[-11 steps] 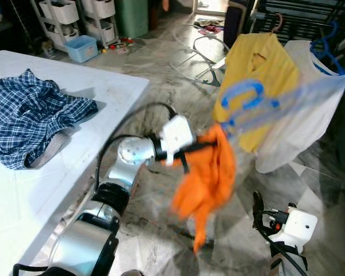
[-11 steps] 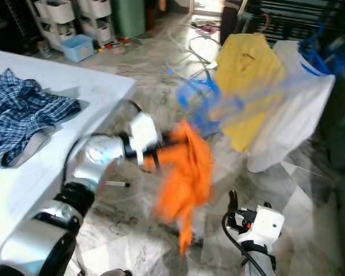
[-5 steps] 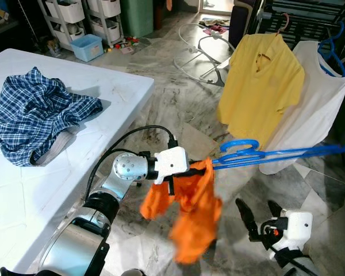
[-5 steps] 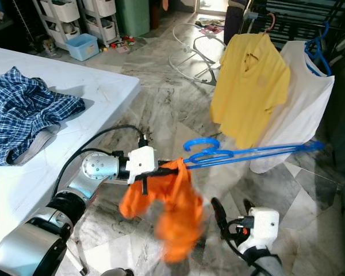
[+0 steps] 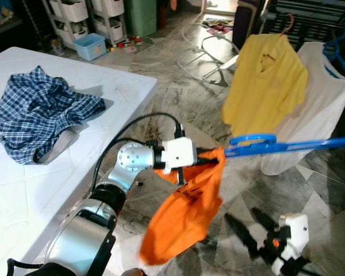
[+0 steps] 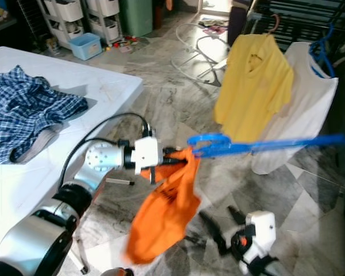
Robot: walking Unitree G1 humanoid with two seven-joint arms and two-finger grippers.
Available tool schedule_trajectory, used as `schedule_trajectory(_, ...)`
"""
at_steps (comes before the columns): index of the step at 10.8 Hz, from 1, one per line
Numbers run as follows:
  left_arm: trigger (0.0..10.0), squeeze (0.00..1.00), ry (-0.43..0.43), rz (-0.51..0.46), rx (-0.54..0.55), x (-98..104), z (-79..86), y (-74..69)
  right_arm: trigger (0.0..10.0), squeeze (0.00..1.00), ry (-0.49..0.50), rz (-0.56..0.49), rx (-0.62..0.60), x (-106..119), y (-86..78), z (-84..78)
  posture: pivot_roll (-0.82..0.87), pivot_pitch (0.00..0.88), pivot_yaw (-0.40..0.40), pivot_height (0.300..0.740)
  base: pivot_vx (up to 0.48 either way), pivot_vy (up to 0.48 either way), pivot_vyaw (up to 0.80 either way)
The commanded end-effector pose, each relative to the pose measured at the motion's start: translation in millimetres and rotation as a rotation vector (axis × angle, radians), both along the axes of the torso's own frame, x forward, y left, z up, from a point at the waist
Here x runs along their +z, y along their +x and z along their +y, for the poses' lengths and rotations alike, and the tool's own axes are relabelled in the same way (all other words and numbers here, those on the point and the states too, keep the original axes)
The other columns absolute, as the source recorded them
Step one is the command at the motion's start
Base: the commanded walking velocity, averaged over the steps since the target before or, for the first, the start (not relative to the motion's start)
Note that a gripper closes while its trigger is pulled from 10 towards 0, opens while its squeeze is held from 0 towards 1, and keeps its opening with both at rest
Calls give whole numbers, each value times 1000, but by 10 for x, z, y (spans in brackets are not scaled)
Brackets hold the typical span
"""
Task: Hang hanger
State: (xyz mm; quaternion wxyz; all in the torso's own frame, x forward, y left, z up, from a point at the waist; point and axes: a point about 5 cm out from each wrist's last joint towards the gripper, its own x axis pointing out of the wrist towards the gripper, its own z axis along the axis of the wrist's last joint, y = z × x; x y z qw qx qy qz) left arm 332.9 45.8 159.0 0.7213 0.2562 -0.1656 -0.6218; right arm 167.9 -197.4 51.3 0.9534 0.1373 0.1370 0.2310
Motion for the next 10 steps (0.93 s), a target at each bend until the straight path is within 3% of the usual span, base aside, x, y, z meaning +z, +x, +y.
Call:
schedule_trajectory(1, 10000, 0, -33, -43, -11, 120, -24, 23, 10000, 0, 12, 3, 34, 24, -28, 29, 19, 94, 17, 740, 0, 0, 0)
schedule_trajectory(3, 10000, 0, -94, -49, -52, 248, -66, 20, 10000, 0, -42, 28, -21, -80, -80, -98, 19, 93, 17, 740, 0, 0, 0)
schedule_trajectory(5, 10000, 0, -110, -60, -112, 318, -54, -13, 10000, 0, -63, -8, -95, -26, -40, -259, 29, 90, 20, 740, 0, 0, 0)
schedule_trajectory(10, 10000, 0, -109, -48, -122, 318, -13, -10, 10000, 0, -41, -45, -96, 45, -20, -279, 32, 89, 21, 740, 0, 0, 0)
